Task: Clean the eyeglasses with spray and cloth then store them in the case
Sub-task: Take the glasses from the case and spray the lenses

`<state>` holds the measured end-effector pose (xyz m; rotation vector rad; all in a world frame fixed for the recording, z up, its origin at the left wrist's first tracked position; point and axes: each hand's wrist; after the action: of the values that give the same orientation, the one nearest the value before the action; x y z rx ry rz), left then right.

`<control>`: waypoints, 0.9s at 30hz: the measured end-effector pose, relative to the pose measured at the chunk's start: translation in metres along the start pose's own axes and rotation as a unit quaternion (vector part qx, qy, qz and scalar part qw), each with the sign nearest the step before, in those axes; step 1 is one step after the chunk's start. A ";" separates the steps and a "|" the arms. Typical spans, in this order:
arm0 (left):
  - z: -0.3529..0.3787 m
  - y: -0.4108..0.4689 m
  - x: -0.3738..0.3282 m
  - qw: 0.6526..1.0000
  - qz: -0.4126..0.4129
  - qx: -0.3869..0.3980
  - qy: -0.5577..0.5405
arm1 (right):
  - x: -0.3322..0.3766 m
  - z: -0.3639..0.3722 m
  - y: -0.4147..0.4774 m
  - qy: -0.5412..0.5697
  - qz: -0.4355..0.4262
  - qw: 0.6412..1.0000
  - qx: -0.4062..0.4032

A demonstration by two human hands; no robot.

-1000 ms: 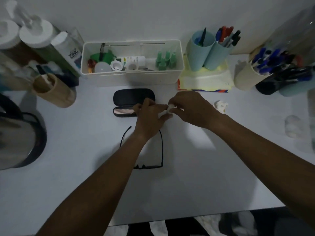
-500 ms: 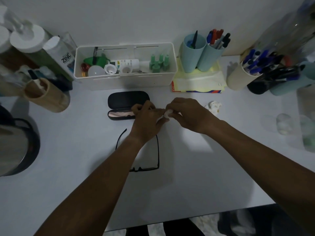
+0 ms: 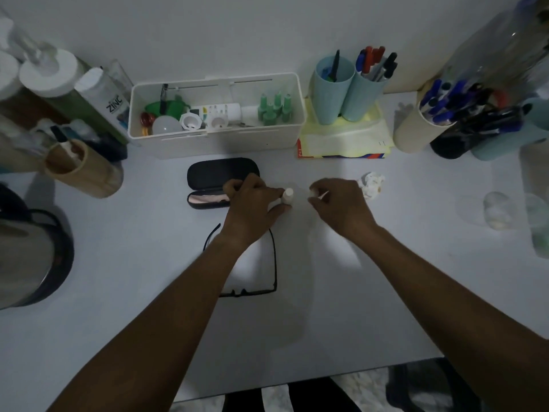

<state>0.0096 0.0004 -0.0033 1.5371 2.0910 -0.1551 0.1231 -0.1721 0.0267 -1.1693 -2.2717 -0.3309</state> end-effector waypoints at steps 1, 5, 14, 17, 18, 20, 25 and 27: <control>-0.001 0.000 -0.001 1.000 0.002 -0.003 0.007 | -0.004 0.008 -0.003 -0.010 0.013 1.000 0.014; -0.007 -0.001 -0.005 1.000 0.022 -0.013 0.018 | -0.012 0.029 -0.008 -0.045 0.007 0.998 0.033; -0.006 -0.005 -0.008 0.999 0.013 -0.021 0.020 | -0.018 0.036 -0.011 -0.040 -0.017 0.999 0.031; -0.005 -0.003 -0.009 1.000 0.008 -0.001 0.014 | -0.016 0.036 -0.014 0.001 -0.038 0.999 -0.018; -0.005 -0.003 -0.010 1.000 0.007 0.007 0.013 | -0.015 0.037 -0.014 0.022 -0.042 0.999 -0.027; -0.006 -0.007 -0.008 1.000 0.004 0.014 0.024 | -0.009 0.037 -0.012 0.069 -0.039 0.997 -0.023; -0.033 -0.041 0.006 0.999 -0.037 -0.003 -0.031 | 0.003 0.038 -0.006 0.136 -0.029 0.990 -0.001; -0.053 -0.066 0.010 0.997 -0.028 0.034 -0.061 | 0.006 0.042 -0.006 0.127 -0.034 0.991 -0.004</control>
<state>-0.0707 0.0068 0.0228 1.4701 2.0521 -0.3349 0.1002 -0.1522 -0.0034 -0.9937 -2.0922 -0.4878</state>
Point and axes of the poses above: each hand's wrist, its own y-axis towards the middle knuckle, its own z-axis out of the palm, x = y × z, and after that the axes turned 5 degrees about -x, right-handed
